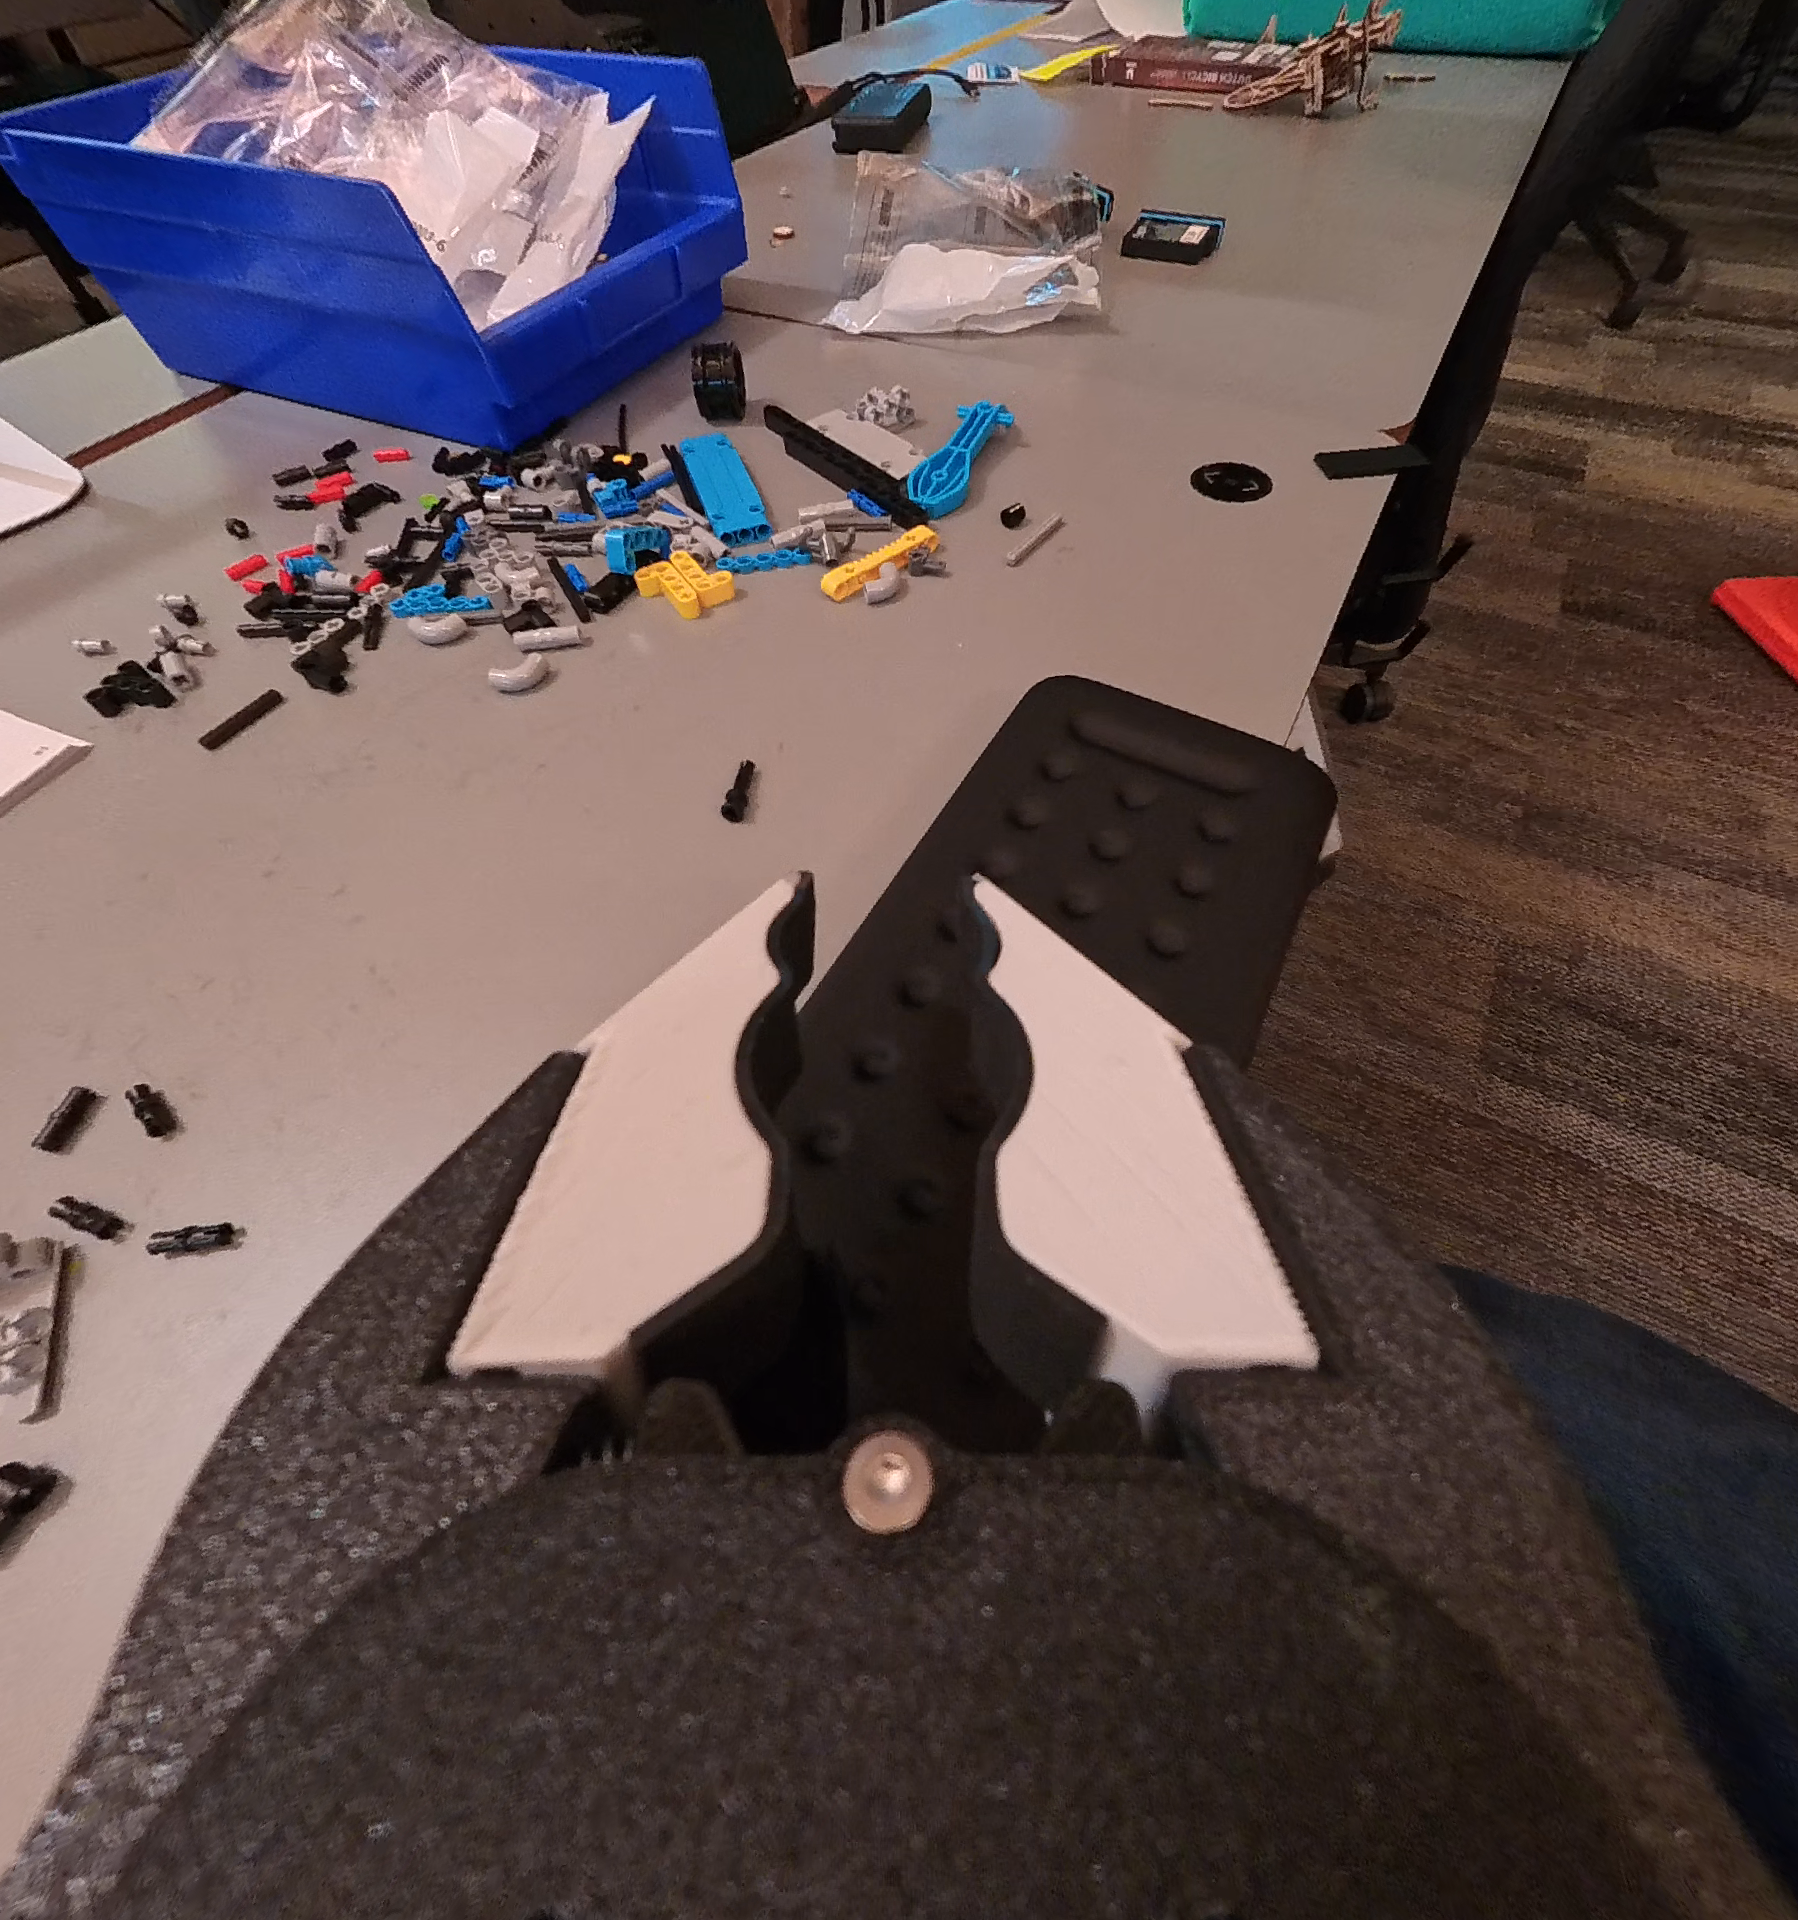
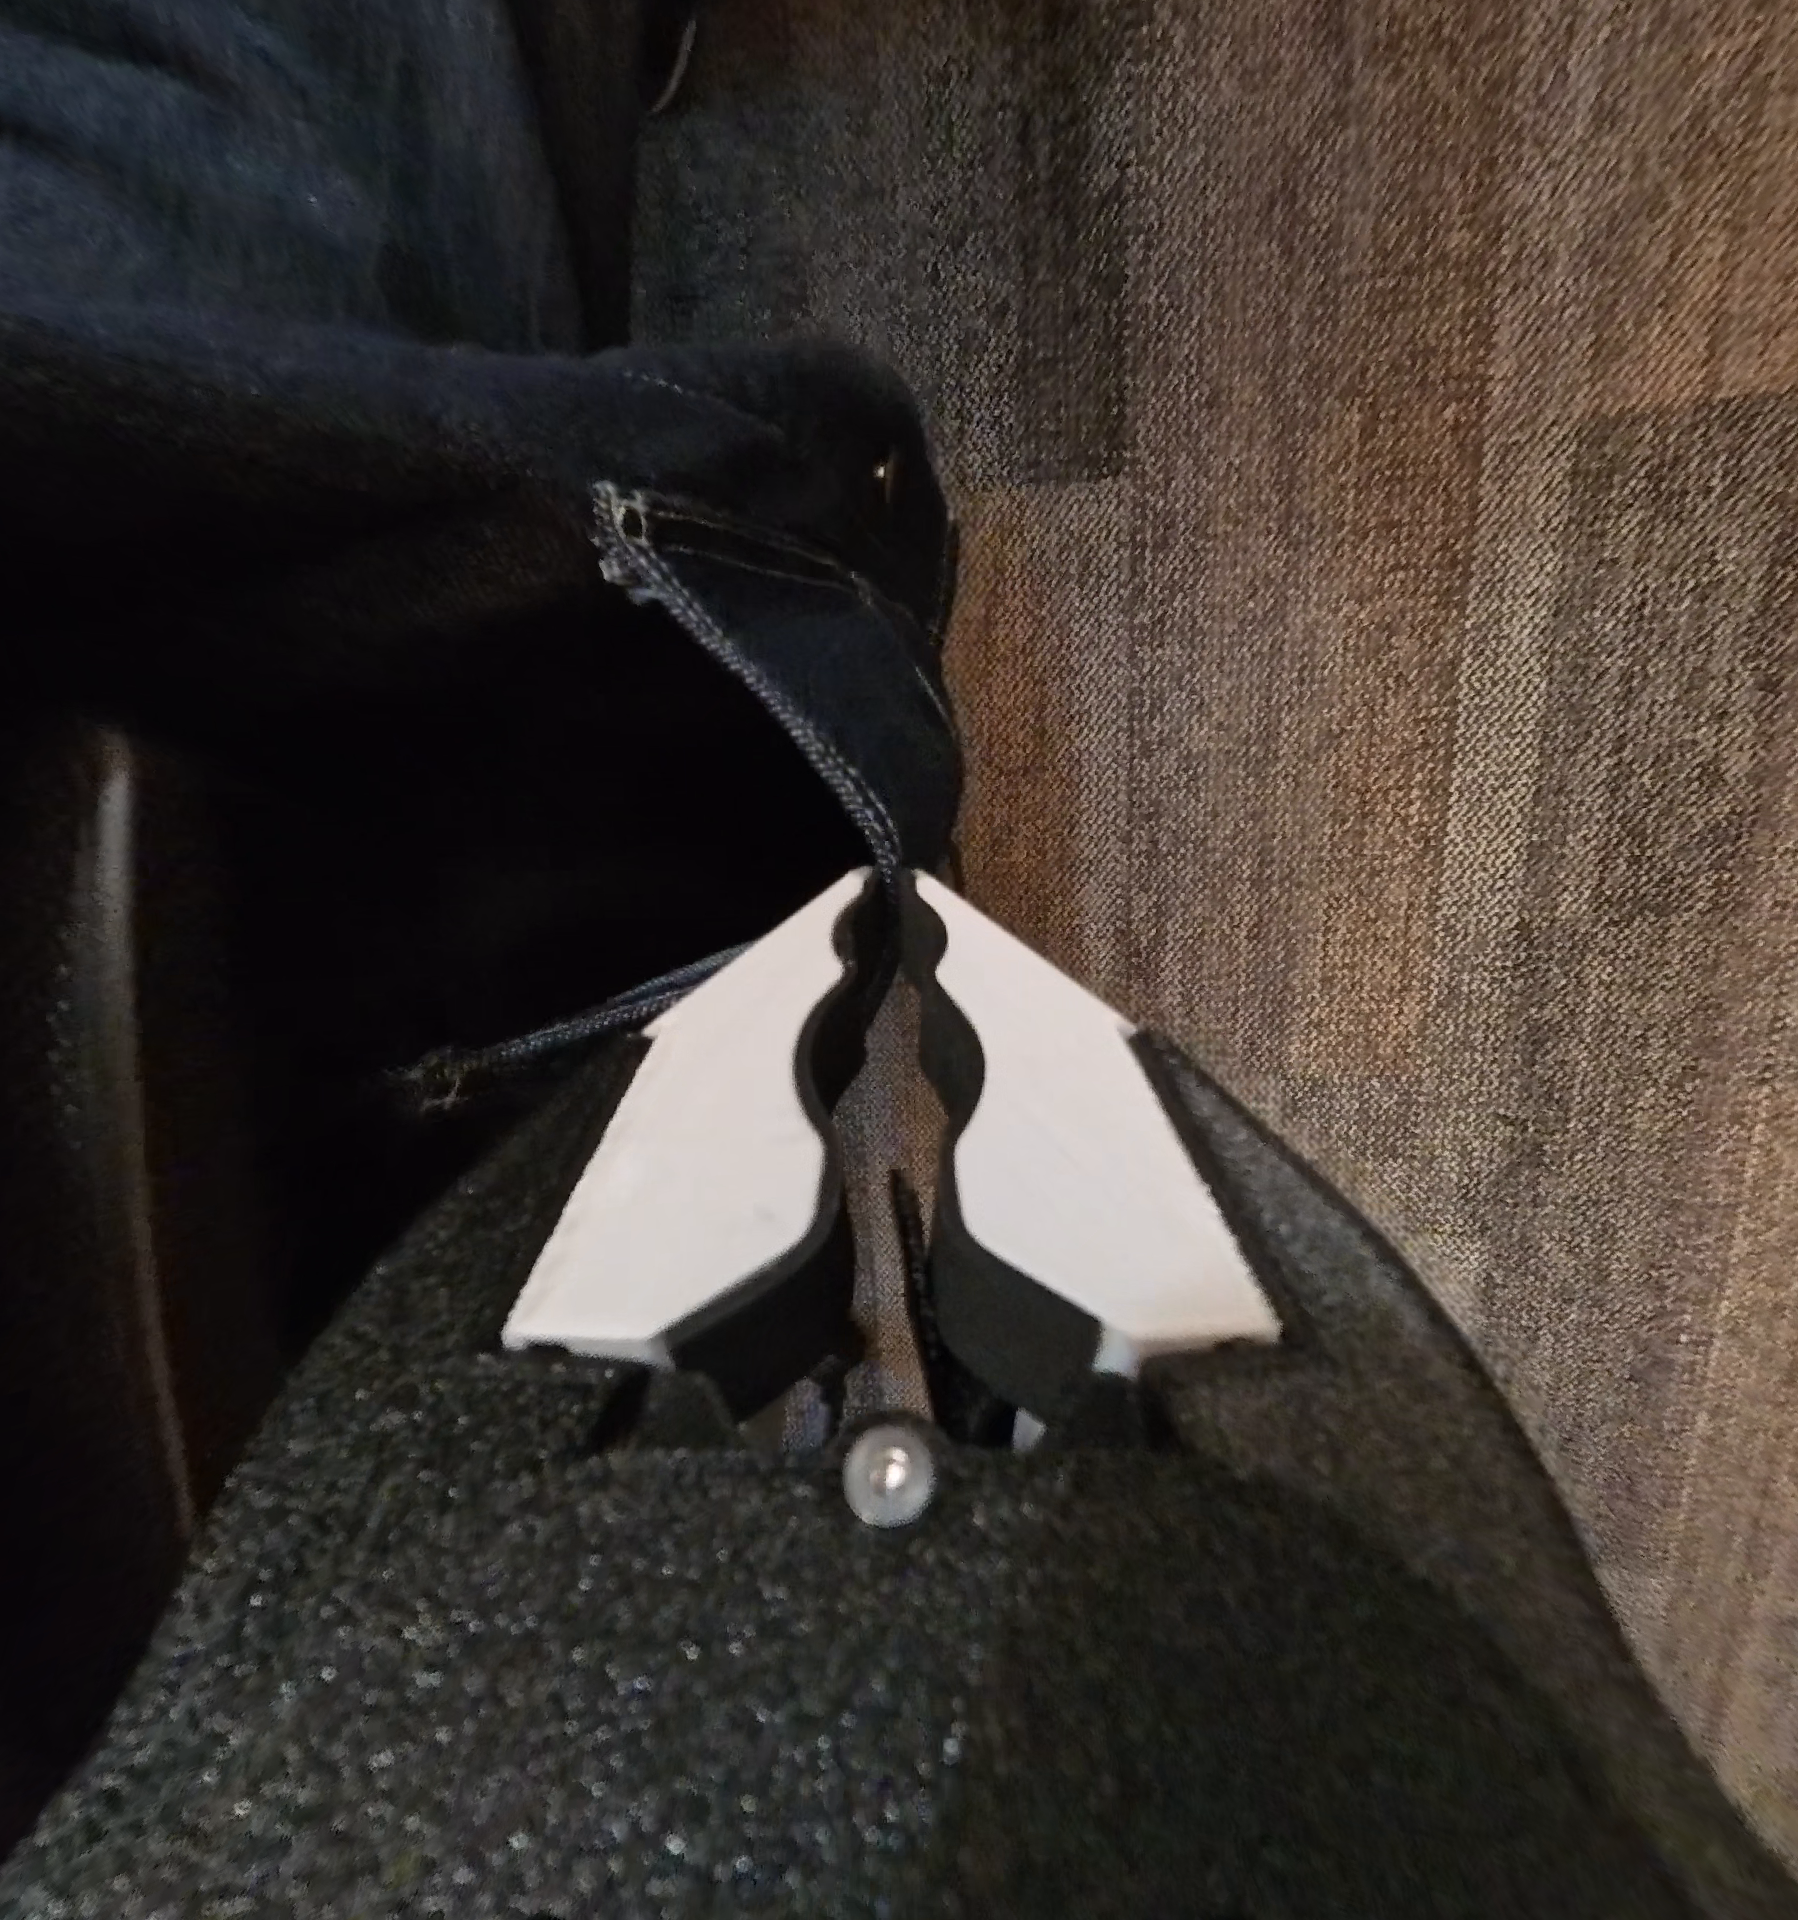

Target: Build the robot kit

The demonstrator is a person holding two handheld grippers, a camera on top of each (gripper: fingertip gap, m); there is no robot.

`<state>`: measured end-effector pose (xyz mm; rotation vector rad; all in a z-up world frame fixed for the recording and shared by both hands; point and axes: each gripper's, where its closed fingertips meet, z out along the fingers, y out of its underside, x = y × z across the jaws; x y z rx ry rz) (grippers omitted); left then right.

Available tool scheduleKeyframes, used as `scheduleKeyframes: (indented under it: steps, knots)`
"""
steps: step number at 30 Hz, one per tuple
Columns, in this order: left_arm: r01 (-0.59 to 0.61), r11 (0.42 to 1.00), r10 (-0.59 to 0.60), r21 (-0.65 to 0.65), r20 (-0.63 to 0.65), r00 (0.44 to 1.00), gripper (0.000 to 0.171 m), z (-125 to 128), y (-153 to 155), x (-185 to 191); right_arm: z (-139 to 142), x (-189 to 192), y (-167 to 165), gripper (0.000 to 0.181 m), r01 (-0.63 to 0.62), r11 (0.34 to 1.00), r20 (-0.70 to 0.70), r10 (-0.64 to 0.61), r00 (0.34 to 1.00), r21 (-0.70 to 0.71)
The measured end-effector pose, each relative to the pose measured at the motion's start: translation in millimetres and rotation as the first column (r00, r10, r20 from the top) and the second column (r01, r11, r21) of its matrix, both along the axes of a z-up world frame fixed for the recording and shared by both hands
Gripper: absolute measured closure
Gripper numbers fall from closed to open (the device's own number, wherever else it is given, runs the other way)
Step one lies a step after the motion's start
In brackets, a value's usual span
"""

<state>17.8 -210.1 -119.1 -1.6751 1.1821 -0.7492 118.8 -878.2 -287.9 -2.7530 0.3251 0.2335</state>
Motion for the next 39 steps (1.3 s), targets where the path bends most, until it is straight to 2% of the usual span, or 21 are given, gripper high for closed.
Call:
scheduleKeyframes:
  steps: [16,22,25,28,30,33,36,39]
  knots:
    - [0.019,1.000,-0.019,0.015,0.002,1.000,0.145,1.1,-3.6,0.6,-2.0,-3.9,3.5,0.180,-0.010,0.999,-0.017,0.009,1.000,-0.041]
    - [-0.012,0.999,0.011,0.048,0.023,1.000,0.145,6.6,-1.5,-2.4,-6.9,-17.2,29.5,0.181,-0.013,1.000,-0.050,0.014,0.999,0.019]
    - [-0.055,0.997,0.050,0.058,0.082,0.995,0.145,18.9,-4.5,-13.8,-29.7,-31.4,48.1,0.180,-0.103,0.994,-0.093,0.099,0.991,-0.045]
    - [-0.042,0.999,0.041,0.001,0.126,0.991,0.145,28.5,-16.5,-40.8,-43.0,-44.5,68.1,0.178,-0.248,0.957,-0.244,0.208,0.947,-0.148]
    - [-0.065,0.998,0.067,-0.019,0.127,0.990,0.145,29.9,-13.3,-70.3,-38.7,-34.8,96.6,0.168,-0.332,0.930,-0.269,0.284,0.920,-0.155]
    - [-0.124,0.990,0.129,-0.072,0.070,0.989,0.145,19.2,5.7,-121.0,-10.2,-11.1,173.7,0.155,-0.370,0.926,-0.300,0.336,0.893,-0.067]
    - [-0.226,0.967,0.223,-0.117,-0.036,0.974,0.145,4.2,35.5,-171.9,29.7,13.4,285.1,0.152,-0.385,0.916,-0.202,0.400,0.894,0.113]
    - [-0.295,0.948,0.284,-0.120,-0.099,0.954,0.144,1.6,61.2,-206.4,84.1,4.0,409.8,0.151,-0.456,0.820,-0.041,0.498,0.866,0.345]
